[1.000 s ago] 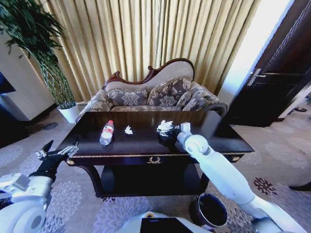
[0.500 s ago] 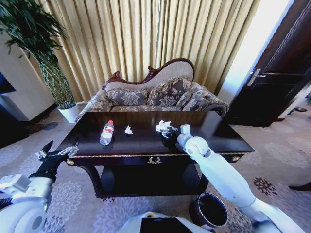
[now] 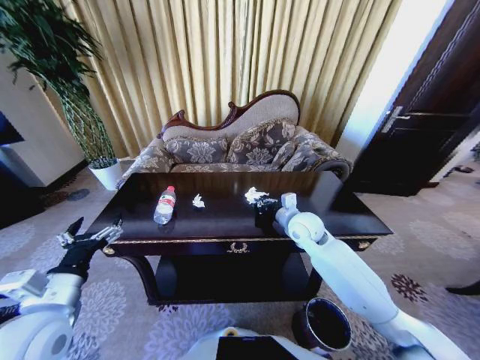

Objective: Move to the front of the table and place the trash on the table into the trash bin.

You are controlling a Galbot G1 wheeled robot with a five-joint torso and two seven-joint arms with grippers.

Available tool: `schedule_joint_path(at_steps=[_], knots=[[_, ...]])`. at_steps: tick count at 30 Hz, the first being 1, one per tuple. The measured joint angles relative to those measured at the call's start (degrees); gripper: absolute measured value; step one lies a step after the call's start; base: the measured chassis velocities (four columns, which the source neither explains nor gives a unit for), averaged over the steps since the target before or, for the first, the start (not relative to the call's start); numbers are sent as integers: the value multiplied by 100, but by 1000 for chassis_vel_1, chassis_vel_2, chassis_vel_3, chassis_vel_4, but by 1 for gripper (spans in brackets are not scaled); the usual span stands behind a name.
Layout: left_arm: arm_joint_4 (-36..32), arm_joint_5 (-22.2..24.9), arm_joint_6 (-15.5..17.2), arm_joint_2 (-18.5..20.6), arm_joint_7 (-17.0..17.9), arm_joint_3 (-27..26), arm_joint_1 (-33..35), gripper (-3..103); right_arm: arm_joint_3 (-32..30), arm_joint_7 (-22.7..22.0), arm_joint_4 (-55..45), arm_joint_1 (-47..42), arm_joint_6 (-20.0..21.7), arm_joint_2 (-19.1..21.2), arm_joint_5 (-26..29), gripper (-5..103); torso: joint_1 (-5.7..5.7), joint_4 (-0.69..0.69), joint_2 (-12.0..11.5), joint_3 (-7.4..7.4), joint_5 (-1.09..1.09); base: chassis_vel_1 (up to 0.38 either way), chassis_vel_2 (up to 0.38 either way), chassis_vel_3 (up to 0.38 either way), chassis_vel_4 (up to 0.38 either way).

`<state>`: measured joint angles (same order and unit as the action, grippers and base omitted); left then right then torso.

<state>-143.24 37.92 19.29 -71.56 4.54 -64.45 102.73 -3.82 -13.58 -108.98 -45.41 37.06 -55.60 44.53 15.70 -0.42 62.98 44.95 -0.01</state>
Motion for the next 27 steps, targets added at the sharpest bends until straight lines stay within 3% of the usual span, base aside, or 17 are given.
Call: schedule_joint_path(at_steps=[10, 15, 20, 27], knots=[[0, -12, -11, -15, -7, 10, 8, 100, -138, 14, -120, -131, -78, 41, 12, 0, 0, 0, 0, 0, 0, 0, 0, 0, 0], [0, -27, -17, -51, -8, 34, 0, 100, -647, 14, -490, -460, -319, 81, -44, 0, 0, 0, 0, 0, 0, 0, 0, 0, 0], [0, -59, -47, -94, -11, 49, -8, 100, -1602, 204, -1054, -1444, -914, 196, -768, 0, 0, -2, 0, 0, 1, 0, 0, 0, 0], [1, -60, -68, -93, -19, 87, -45, 100, -2361, -122, -1404, -2347, -1351, 44, -1329, 0, 0, 2, 1, 0, 0, 0, 0, 0, 0]])
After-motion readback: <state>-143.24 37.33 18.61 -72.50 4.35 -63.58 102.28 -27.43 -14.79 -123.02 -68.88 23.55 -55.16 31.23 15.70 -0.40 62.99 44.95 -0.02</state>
